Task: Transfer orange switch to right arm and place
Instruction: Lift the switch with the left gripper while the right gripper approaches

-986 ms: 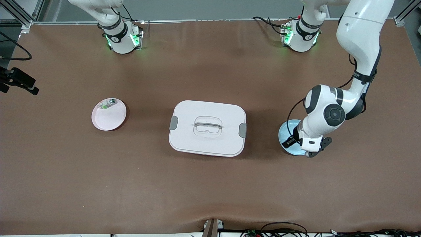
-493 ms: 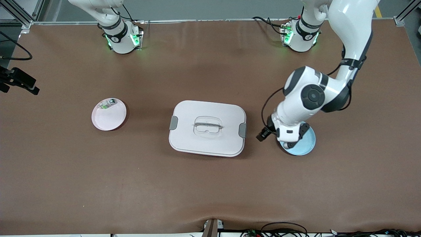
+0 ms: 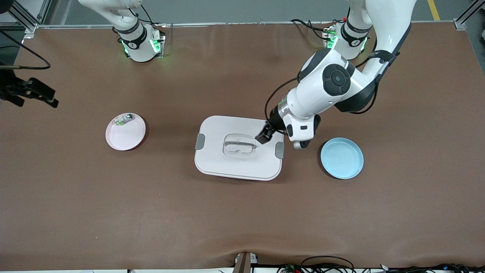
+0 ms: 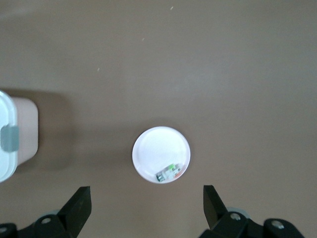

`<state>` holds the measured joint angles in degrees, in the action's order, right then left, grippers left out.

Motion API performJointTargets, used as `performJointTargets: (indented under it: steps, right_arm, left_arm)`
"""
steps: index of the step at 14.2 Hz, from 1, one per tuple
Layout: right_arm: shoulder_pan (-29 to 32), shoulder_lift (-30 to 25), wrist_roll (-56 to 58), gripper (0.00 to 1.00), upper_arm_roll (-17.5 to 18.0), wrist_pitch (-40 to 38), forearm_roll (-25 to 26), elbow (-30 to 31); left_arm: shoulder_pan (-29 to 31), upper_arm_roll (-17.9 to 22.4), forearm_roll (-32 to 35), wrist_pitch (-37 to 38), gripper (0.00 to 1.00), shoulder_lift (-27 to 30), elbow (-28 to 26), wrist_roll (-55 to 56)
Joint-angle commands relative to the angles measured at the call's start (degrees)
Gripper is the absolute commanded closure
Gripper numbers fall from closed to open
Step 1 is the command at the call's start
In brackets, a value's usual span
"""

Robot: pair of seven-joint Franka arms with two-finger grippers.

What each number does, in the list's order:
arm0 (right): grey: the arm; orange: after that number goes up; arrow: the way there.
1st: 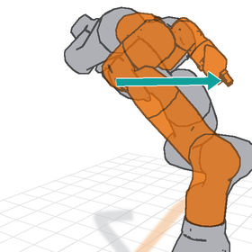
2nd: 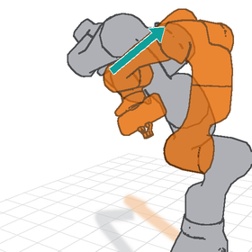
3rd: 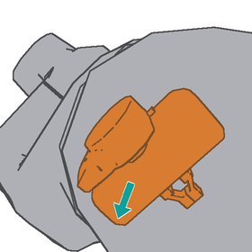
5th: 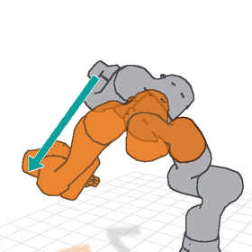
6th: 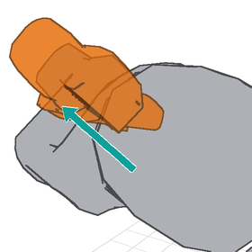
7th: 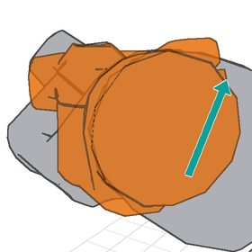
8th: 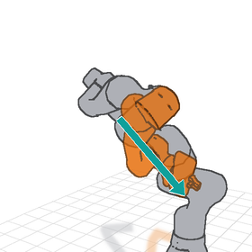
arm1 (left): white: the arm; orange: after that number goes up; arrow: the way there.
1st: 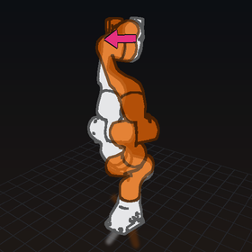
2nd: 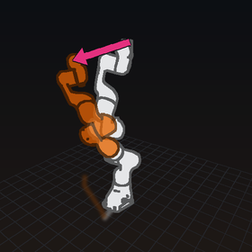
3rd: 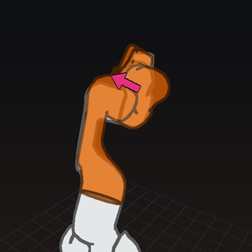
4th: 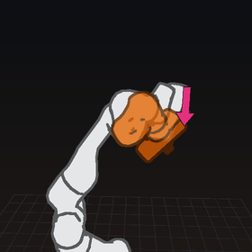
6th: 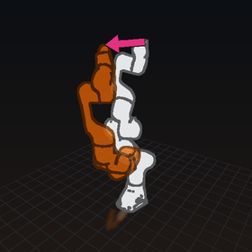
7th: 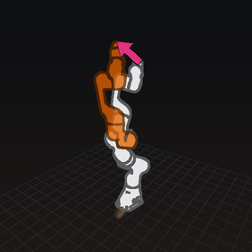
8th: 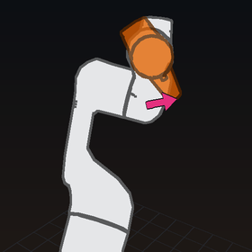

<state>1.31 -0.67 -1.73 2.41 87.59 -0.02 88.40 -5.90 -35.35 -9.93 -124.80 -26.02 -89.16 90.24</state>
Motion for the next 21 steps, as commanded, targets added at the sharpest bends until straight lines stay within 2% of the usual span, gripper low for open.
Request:
performJointTargets:
  steps: [1,3,6,7,9,11,13,18,21]
  right_arm:
    - [-5.4,0.2,-1.1,0.00,0.0,-5.6,-0.3,-2.5]
    - [-7.1,0.2,-1.2,0.00,0.0,-5.7,-2.5,-2.0]
    - [-6.9,-0.8,-4.6,0.00,-0.2,-3.8,-13.7,2.3]
    - [-7.1,-2.1,-7.3,0.00,-0.2,-1.7,-15.7,4.4]
    - [-8.2,-4.6,-10.7,0.00,0.0,2.3,-19.8,9.6]
    - [-8.7,-7.9,-13.3,0.00,0.0,8.6,-25.3,16.6]
    - [-10.3,-11.1,-15.1,0.00,0.0,15.1,-30.0,23.3]
    - [-18.3,-10.8,-29.4,0.00,0.0,21.2,-30.6,24.6]
    - [-20.3,-9.0,-30.4,0.00,0.0,22.6,-30.6,24.1]
  left_arm:
    - [-2.4,-0.2,-4.8,1.4,1.00,-0.9,3.5,4.0]
    - [-4.7,-0.2,-6.3,1.4,1.00,-0.9,4.6,5.7]
    - [-6.6,-0.3,-11.8,1.4,1.00,-3.1,8.9,10.0]
    - [-7.2,-0.2,-12.6,1.4,1.00,-3.2,9.2,10.9]
    - [-7.4,-0.4,-14.5,1.0,1.00,-3.2,9.4,12.5]
    - [-8.7,-0.2,-21.8,-1.3,1.00,-3.2,9.4,13.2]
    - [-8.9,-0.2,-24.7,-1.6,1.00,-3.2,9.5,14.1]
    - [-11.4,-0.2,-25.0,-7.0,1.00,-5.4,9.6,21.2]
    - [-13.3,-0.2,-25.0,-10.0,1.00,-6.1,9.6,24.0]
